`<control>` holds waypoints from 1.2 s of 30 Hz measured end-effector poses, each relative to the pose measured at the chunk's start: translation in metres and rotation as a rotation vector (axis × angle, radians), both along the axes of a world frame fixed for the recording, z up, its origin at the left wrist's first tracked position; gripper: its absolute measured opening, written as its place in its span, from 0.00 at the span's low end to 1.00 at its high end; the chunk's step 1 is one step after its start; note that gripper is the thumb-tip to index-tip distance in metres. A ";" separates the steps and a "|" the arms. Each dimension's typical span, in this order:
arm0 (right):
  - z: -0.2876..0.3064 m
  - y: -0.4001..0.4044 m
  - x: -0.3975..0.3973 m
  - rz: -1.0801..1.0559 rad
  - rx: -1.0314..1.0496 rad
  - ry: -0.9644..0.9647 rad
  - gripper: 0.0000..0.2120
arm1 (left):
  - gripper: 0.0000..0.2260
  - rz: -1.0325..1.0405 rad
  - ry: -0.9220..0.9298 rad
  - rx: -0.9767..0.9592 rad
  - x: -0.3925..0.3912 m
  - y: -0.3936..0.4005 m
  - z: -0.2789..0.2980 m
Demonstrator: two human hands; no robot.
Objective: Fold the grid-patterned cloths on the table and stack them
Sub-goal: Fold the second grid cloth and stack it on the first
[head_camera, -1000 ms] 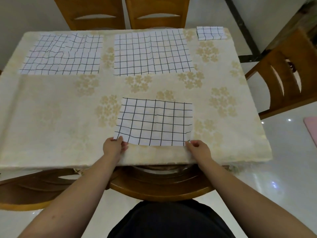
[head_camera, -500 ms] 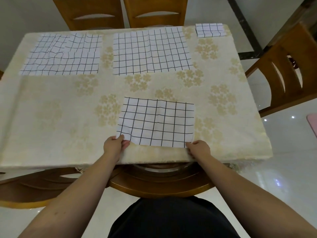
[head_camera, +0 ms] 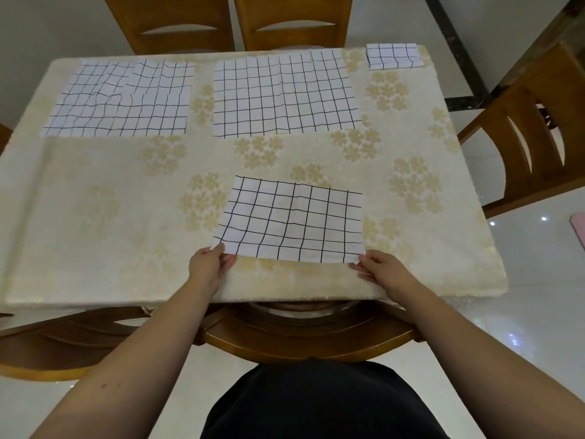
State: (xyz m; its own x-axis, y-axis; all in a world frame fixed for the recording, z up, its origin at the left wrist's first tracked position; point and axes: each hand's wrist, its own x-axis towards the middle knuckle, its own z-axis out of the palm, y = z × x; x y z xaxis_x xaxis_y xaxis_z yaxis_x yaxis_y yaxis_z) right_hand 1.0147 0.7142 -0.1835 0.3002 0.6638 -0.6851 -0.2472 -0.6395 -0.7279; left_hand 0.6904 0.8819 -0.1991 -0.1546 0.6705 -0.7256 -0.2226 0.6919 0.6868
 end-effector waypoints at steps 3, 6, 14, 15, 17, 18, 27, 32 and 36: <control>0.003 0.008 -0.003 -0.088 0.034 0.199 0.04 | 0.21 0.029 -0.042 -0.027 0.003 0.002 0.001; 0.001 0.012 -0.011 -0.129 0.052 0.286 0.08 | 0.21 0.034 -0.069 -0.030 0.008 0.003 0.003; -0.005 0.012 -0.012 0.054 -0.044 -0.504 0.04 | 0.23 0.064 -0.050 -0.003 0.007 0.006 0.005; -0.005 0.012 -0.011 0.073 -0.028 -0.540 0.04 | 0.22 0.063 -0.049 -0.001 0.007 0.007 0.006; -0.004 0.011 -0.011 0.116 0.007 -0.545 0.05 | 0.22 0.054 -0.056 -0.008 0.009 0.007 0.008; -0.003 0.011 -0.011 0.144 0.011 -0.535 0.08 | 0.22 0.047 -0.060 -0.011 0.010 0.006 0.009; 0.005 0.015 -0.018 0.214 0.104 -0.713 0.09 | 0.23 0.035 -0.037 -0.025 0.010 0.007 0.007; 0.011 0.014 -0.011 0.182 0.163 -0.615 0.16 | 0.09 0.017 -0.019 -0.003 0.008 0.010 0.008; 0.014 0.013 -0.005 0.177 0.169 -0.556 0.15 | 0.03 0.012 0.024 0.012 0.012 0.012 0.011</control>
